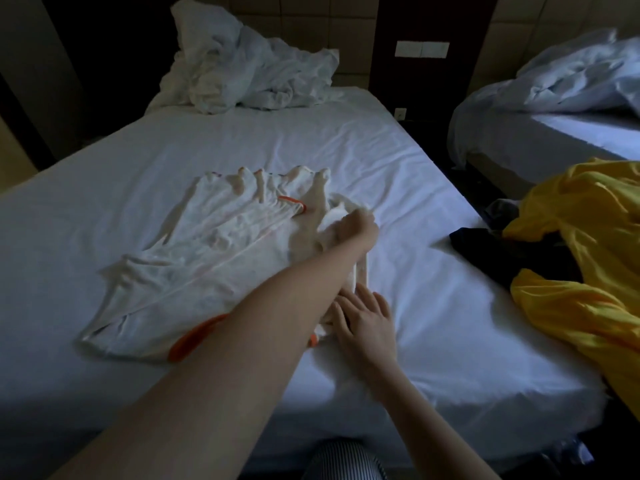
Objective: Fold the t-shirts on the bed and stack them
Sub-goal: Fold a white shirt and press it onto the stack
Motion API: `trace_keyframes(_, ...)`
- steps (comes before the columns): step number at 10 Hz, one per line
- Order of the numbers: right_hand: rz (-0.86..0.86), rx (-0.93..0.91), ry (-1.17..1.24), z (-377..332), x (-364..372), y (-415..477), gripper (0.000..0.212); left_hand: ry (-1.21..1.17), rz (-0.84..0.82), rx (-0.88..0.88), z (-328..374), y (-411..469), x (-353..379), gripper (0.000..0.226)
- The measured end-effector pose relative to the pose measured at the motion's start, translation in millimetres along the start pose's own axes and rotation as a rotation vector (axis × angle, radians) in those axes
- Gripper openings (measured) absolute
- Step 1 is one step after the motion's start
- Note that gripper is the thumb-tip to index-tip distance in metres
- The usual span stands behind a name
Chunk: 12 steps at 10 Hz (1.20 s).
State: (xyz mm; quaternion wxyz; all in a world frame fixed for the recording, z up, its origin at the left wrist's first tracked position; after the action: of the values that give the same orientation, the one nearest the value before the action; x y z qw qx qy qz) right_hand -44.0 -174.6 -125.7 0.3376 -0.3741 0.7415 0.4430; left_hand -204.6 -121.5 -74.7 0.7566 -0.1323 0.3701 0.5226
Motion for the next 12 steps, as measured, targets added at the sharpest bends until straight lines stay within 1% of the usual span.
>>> trace_keyframes(1, 0.136, 0.042, -0.015, -2, -8, -1, 0.042, -0.577, 0.022, -0.007, 23, 9, -27, 0.024)
trace_keyframes(2, 0.276, 0.077, -0.026, -1, -14, -5, 0.056, -0.832, 0.094, -0.219, -24, 18, -61, 0.028)
trace_keyframes(3, 0.087, 0.098, -0.026, -6, -15, -2, 0.066, -0.984, 0.077, -0.281, -72, 15, -109, 0.028)
trace_keyframes(4, -0.127, 0.041, -0.015, 0, -4, -1, 0.063, -0.676, 0.000, -0.366, -115, -35, -161, 0.032)
trace_keyframes(5, -0.085, -0.049, 0.007, -2, -2, 1, 0.055, -0.930, 0.003, -0.563, -163, -44, -162, 0.008)
trace_keyframes(6, -0.012, -0.032, 0.058, -8, -10, 0, 0.040, -0.893, -0.103, -0.643, -166, -56, -157, 0.008)
trace_keyframes(7, -0.035, -0.012, 0.042, -10, -16, 1, 0.046, -0.952, -0.104, -0.640, -155, -58, -164, 0.018)
trace_keyframes(8, -0.120, 0.040, -0.073, -18, -18, 11, 0.042, -1.146, -0.041, -0.521, -131, -47, -180, 0.014)
trace_keyframes(9, -0.034, 0.122, -0.082, -22, -26, 22, 0.024, -1.253, 0.018, -0.409, -122, -30, -194, 0.018)
trace_keyframes(10, 0.122, 0.019, -0.233, -22, -39, 20, 0.030, -1.186, 0.026, -0.407, -129, -21, -203, 0.013)
trace_keyframes(11, 0.109, -0.083, -0.402, -15, -34, 9, 0.012, -1.107, 0.086, -0.515, -170, -11, -198, 0.035)
trace_keyframes(12, -0.022, 0.013, -0.310, 0, -27, 4, 0.029, -0.981, 0.123, -0.635, -215, -24, -196, 0.035)
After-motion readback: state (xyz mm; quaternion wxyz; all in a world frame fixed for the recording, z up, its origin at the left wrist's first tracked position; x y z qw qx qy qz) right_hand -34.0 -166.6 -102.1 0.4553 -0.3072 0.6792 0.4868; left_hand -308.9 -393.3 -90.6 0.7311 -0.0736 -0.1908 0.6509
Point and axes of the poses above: each hand's wrist, its own y-axis towards the middle knuckle, its own x-axis out of the palm, z = x × y, the point moved 6 cm from there along y, towards the middle knuckle, and after that the axes turned 5 degrees about x, right-handed, at the moved point
